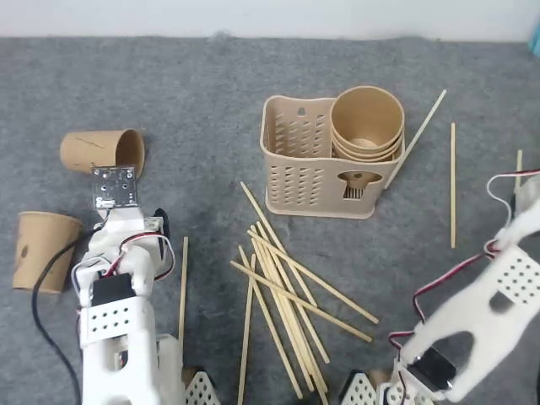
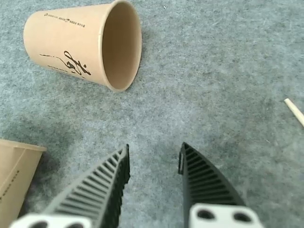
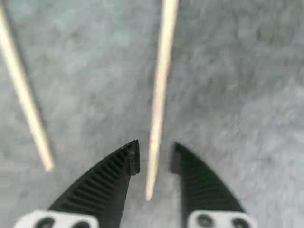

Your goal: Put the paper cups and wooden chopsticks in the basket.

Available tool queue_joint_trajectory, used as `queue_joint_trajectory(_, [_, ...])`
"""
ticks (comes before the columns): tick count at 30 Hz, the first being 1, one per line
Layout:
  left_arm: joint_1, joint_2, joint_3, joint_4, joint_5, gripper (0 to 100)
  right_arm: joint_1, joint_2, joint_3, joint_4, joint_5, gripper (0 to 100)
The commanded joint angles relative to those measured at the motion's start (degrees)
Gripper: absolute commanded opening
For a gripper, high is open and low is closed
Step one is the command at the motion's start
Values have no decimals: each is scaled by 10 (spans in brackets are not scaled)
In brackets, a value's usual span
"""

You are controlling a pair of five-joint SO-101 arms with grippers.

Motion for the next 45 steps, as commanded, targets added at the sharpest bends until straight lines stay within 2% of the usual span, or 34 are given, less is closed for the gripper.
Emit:
queue_joint_trajectory(1, [2,-2,-10,-15,-5,166,-19,-134,76,15,3,223])
queue_joint_trajectory(8, [1,-2,-10,-14,-5,166,-79,-170,82,-50,-175,149])
queue_joint_trajectory(16, [1,-2,-10,-14,-5,166,-207,-136,82,-117,-371,148])
queue_joint_trajectory(23, [1,-2,-11,-15,-5,166,-268,-62,82,-192,-533,148])
queue_joint_trajectory(29, [1,-2,-11,-15,-5,166,-295,8,82,-285,-605,147])
queue_joint_trajectory(34, [1,-2,-11,-16,-5,166,-294,3,81,-311,-657,146])
queue_joint_trajectory(45, [1,-2,-11,-25,-5,166,-319,1,83,-308,-663,145])
